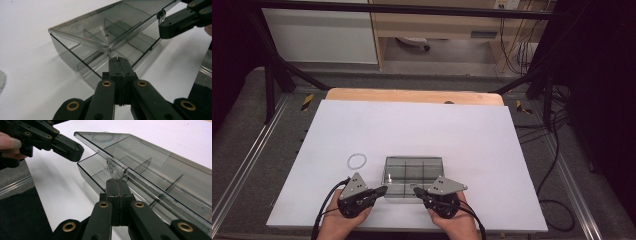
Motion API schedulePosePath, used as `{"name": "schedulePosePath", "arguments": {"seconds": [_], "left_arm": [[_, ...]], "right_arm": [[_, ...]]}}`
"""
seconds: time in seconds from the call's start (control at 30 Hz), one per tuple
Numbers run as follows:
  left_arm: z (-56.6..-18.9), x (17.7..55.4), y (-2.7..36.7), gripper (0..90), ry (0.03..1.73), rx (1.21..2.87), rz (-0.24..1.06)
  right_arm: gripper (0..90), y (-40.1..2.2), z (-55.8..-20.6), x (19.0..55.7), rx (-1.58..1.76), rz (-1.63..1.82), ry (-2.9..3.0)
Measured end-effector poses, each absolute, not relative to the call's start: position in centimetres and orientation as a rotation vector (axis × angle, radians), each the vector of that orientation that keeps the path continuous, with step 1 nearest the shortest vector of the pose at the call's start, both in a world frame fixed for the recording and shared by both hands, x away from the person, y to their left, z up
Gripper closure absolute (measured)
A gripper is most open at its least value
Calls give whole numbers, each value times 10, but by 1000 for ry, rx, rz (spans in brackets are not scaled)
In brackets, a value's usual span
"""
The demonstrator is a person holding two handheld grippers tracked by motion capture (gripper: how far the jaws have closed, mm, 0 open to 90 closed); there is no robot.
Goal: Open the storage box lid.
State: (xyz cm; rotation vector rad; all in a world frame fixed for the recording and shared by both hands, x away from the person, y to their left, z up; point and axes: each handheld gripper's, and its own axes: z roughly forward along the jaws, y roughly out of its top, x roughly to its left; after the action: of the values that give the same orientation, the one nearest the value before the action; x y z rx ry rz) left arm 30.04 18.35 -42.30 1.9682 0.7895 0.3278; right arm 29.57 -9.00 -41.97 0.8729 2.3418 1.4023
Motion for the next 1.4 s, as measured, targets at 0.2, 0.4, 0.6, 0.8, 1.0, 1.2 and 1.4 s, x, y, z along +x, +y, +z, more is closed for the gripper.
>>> {"name": "schedulePosePath", "arguments": {"seconds": [0.2,0.4,0.6,0.8,1.0,1.2,1.4], "left_arm": [[-422,302,179,899,783,1952,335],[-419,304,180,899,788,1931,337],[-417,309,182,899,794,1906,329],[-415,311,183,899,806,1888,336],[-416,311,183,899,805,1885,326],[-415,312,183,899,805,1883,326],[-414,313,183,899,802,1882,330]], "right_arm": [[892,-93,-422,295,875,1392,2353],[796,-104,-423,291,901,1369,2346],[618,-124,-420,287,979,1361,2333],[482,-143,-415,286,1015,1361,2276],[319,-153,-419,297,1062,1282,2251],[231,-157,-430,323,1077,1252,2275],[299,-157,-432,341,992,1266,2260]]}}
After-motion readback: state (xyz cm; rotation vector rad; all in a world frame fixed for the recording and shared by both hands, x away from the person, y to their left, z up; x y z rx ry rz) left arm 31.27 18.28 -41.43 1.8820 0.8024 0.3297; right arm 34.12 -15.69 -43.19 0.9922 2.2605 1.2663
